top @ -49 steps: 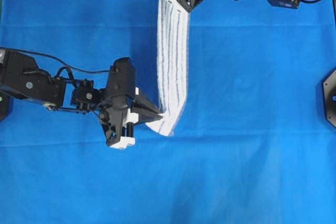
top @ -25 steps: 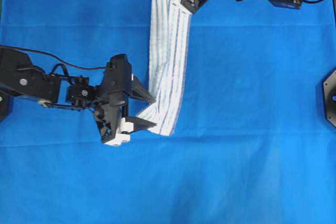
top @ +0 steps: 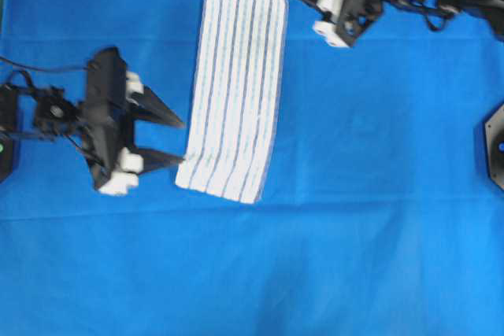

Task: Fold the blue towel.
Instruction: 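Lay the strip down vertically, open both grippers and withdraw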

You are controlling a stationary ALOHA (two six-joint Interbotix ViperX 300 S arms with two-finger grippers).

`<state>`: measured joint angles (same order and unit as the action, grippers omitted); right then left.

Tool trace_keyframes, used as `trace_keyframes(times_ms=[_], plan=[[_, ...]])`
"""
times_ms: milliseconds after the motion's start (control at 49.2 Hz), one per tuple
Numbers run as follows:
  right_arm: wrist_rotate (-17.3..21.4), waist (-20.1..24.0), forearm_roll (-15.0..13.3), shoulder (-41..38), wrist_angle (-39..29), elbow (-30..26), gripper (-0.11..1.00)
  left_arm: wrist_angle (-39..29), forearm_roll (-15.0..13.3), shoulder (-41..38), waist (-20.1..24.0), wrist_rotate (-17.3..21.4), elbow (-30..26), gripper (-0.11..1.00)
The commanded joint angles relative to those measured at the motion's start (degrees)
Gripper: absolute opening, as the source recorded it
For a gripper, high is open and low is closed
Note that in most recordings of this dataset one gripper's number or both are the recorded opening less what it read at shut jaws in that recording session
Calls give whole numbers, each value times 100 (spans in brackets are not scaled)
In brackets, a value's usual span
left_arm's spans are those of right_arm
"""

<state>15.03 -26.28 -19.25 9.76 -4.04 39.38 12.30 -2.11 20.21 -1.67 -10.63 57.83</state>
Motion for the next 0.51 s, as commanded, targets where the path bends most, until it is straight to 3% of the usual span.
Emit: trace_keyframes(times_ms=[0, 203, 346, 488], plan=[[26, 158, 26, 536, 334, 360, 52, 44, 9, 308, 97, 18, 114, 64], [44, 773, 193, 1327, 686, 1107, 52, 44, 18, 923, 352, 35, 536, 64], [44, 1169, 352, 1521, 686, 1283, 52, 44, 26, 1178, 519, 53, 668, 64], [44, 1248, 422, 1477, 668, 1310, 52, 44, 35, 1187, 598, 62, 686, 64]])
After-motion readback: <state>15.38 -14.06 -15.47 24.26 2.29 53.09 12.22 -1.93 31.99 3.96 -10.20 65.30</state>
